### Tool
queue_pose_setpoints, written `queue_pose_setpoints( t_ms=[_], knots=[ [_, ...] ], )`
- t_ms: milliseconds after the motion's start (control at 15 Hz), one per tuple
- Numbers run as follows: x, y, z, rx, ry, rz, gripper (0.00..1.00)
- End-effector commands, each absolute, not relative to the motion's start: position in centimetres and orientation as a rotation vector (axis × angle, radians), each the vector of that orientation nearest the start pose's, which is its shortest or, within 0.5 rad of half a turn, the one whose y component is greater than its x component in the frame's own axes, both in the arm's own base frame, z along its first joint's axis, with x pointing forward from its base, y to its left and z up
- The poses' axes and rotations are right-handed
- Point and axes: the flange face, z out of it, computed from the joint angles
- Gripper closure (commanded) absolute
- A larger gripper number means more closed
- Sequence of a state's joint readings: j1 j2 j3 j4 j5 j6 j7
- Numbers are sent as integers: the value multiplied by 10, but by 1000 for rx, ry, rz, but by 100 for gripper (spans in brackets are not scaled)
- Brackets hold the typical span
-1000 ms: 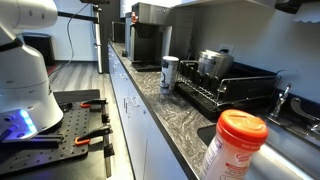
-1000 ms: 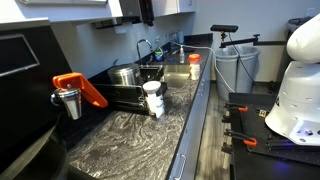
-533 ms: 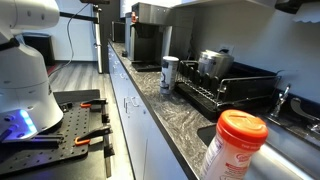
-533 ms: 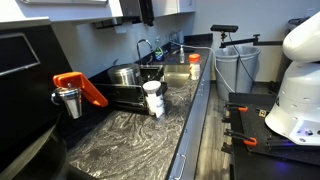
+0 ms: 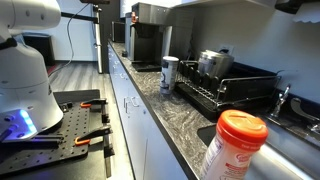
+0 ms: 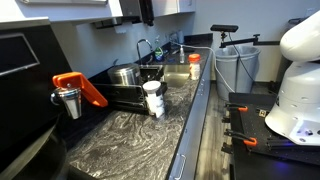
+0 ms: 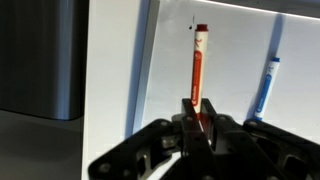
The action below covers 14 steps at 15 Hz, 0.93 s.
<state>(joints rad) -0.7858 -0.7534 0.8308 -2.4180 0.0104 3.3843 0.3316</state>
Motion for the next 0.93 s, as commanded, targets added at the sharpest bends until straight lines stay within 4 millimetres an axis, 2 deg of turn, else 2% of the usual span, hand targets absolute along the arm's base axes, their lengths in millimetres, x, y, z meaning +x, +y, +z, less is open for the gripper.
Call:
queue_pose_setpoints(
  t_ms=[0,67,467,533,867],
  knots=[
    [421,138,650,-2434,-67,-2323,89],
    [421,137,650,-2414,-46,-2337,97],
    [420,131,653,-2235,106,-2426,97],
    [417,145,669,-2227,112,-2426,97],
    [427,162,685,-2173,72,-2432,97]
  ],
)
